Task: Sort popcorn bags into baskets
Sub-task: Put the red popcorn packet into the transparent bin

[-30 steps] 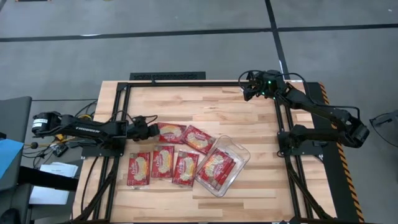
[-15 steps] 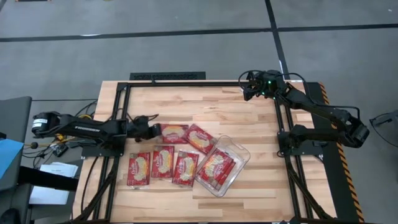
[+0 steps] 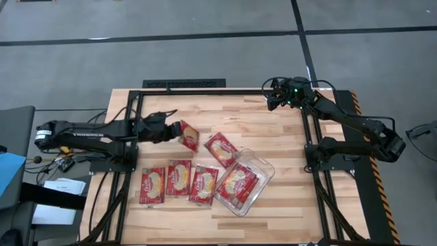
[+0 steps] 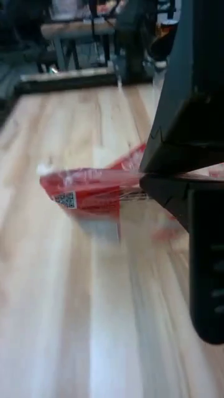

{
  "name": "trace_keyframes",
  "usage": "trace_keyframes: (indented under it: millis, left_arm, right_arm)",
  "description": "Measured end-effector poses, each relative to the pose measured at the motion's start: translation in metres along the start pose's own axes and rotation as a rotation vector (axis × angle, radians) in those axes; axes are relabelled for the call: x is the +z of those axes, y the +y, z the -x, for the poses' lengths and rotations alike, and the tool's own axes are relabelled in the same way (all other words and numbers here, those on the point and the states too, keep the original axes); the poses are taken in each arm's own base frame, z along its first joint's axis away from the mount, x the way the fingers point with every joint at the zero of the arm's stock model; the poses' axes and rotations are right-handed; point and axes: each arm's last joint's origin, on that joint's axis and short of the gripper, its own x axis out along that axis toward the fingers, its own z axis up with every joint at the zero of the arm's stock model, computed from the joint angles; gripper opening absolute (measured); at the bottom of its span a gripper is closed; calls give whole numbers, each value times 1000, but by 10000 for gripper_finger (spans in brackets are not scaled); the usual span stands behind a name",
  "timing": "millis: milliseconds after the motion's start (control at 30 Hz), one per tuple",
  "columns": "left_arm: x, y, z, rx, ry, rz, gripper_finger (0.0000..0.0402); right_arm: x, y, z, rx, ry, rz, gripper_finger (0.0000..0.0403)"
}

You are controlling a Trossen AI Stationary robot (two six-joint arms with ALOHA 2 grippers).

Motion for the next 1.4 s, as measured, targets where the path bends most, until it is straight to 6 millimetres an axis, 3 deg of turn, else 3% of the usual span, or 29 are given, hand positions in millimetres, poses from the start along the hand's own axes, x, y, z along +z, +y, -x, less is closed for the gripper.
trace_keyframes:
  millis: [233, 467, 600, 900, 1100, 1400]
  left_arm:
    - [4, -39, 25, -120, -154, 57, 0]
    - [-7, -59, 37, -200, -212, 89, 0]
    - [-21, -65, 34, -225, -227, 124, 0]
    - [-57, -101, 19, -490, -269, 250, 0]
    - [-86, -118, 11, -566, -293, 298, 0]
    - [-123, -170, 9, -598, -273, 248, 0]
  right_arm:
    - [0, 0, 0, 0, 4, 1, 240]
    - [0, 0, 0, 0, 3, 2, 240]
    - [0, 0, 0, 0, 3, 2, 240]
    - [-1, 0, 0, -2, 12, 3, 240]
    - [-1, 0, 0, -1, 13, 3, 240]
    - [-4, -1, 0, -6, 38, 5, 240]
